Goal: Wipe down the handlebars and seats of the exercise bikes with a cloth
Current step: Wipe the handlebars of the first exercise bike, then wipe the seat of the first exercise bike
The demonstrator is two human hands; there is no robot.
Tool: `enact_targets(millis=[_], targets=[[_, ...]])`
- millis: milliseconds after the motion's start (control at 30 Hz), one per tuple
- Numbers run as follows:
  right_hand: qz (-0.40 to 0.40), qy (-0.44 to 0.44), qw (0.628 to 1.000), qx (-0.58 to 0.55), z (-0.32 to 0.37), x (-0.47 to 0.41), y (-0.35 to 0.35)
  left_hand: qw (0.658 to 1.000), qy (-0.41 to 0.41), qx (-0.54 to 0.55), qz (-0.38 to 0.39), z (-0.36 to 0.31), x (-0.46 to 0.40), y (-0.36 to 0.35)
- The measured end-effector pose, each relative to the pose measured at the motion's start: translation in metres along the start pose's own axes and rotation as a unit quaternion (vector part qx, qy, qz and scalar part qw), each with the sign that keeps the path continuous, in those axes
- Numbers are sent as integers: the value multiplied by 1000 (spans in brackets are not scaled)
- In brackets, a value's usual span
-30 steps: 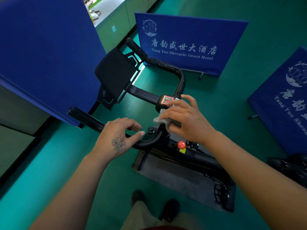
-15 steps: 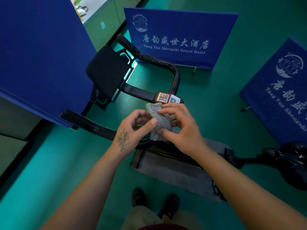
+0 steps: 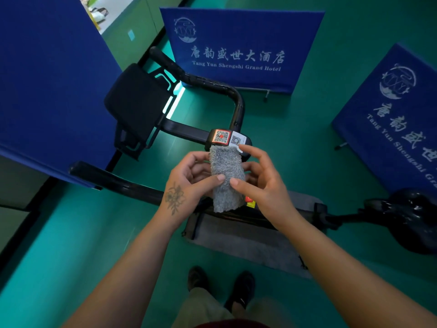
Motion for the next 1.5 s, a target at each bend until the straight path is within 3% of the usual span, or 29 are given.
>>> enact_targets(millis=[200,367,600,833,1200,1500], targets=[[-63,29,997,22,6,30,33,995,-35,-19,89,-4,-11,-35],[-168,49,984,34,14,67,62,982,-48,-39,178,-1,-19,-73],[-329,57,941,60,25,140,108,953,-63,-66,289,6,-18,-126],[-437,52,888,133,46,221,148,911,-87,-122,384,11,-2,-184],[-472,50,869,139,60,299,250,880,-150,-218,394,13,10,-299],[-410,6,903,131,49,323,370,899,-100,-250,346,34,22,-393]])
Point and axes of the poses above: each hand's wrist, its own x-axis away from the middle knuckle, its own y-axis out of the back of the hand, z = x × y, the point moved 6 cm from there along -x, towards the middle knuckle, and after that the axes turned 9 degrees about -x, right-handed, at the moved point
